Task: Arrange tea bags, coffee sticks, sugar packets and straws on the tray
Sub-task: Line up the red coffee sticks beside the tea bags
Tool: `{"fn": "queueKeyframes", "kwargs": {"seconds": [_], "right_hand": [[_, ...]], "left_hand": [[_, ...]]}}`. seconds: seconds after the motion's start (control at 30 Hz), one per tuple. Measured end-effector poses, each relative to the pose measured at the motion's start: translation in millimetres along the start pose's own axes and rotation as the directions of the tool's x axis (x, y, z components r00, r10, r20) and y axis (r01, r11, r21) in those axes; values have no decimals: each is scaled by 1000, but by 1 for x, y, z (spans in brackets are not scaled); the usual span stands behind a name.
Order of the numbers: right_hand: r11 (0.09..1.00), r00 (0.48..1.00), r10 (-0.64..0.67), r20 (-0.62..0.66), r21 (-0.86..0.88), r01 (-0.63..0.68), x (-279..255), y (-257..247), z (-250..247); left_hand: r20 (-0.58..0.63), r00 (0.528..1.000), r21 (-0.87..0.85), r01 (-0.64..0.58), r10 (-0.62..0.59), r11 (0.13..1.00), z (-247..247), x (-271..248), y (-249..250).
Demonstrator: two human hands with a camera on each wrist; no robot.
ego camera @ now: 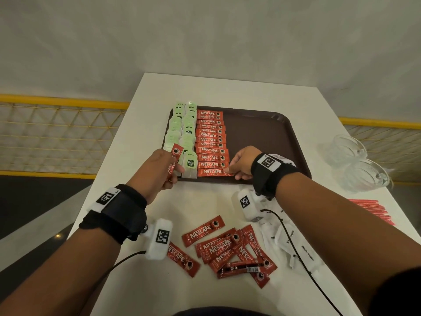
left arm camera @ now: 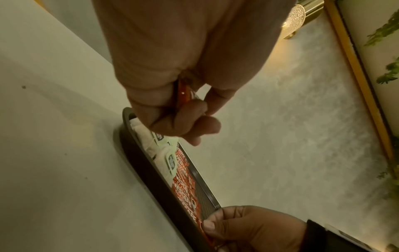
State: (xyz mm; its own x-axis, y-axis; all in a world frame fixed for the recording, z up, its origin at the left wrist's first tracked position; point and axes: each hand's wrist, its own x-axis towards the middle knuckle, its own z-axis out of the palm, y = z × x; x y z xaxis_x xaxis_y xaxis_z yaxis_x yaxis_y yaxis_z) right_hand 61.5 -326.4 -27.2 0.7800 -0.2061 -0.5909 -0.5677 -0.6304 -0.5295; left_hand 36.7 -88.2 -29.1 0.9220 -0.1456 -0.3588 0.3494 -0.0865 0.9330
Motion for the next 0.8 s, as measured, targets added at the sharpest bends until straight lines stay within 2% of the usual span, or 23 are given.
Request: {"fn": "queueKeyframes", "kwargs": {"seconds": [0.2, 0.33, 0.43, 0.5, 0.6, 0.7, 0.8], "right_hand": [[998, 1000, 9, -27, -65, -11, 5, -6, 5], [989, 999, -4, -42, -150, -2, 10, -5, 5], [974, 984, -117, -132, -210, 88, 5, -6, 4], [957, 945, -288, -154, -86, 277, -7, -8, 4], [884, 884, -466, 32, 44, 465, -29, -15, 3], [866, 860, -499, 108, 92, 491, -30, -17, 4], [878, 884, -456, 99, 215, 429, -29, -11, 2]], "left_hand": [[-26, 999, 72, -36, 38, 997, -1, 0, -4], [16, 997, 145, -83, 81, 986, -2, 1, -5], [43, 993, 233, -121, 115, 965, -2, 2, -4], [52, 988, 310, -157, 148, 938, 1, 4, -3], [86, 978, 394, -207, 188, 895, 9, 7, 0], [132, 970, 460, -243, 205, 854, 19, 9, 1], [120, 966, 484, -260, 231, 835, 25, 8, -1]]}}
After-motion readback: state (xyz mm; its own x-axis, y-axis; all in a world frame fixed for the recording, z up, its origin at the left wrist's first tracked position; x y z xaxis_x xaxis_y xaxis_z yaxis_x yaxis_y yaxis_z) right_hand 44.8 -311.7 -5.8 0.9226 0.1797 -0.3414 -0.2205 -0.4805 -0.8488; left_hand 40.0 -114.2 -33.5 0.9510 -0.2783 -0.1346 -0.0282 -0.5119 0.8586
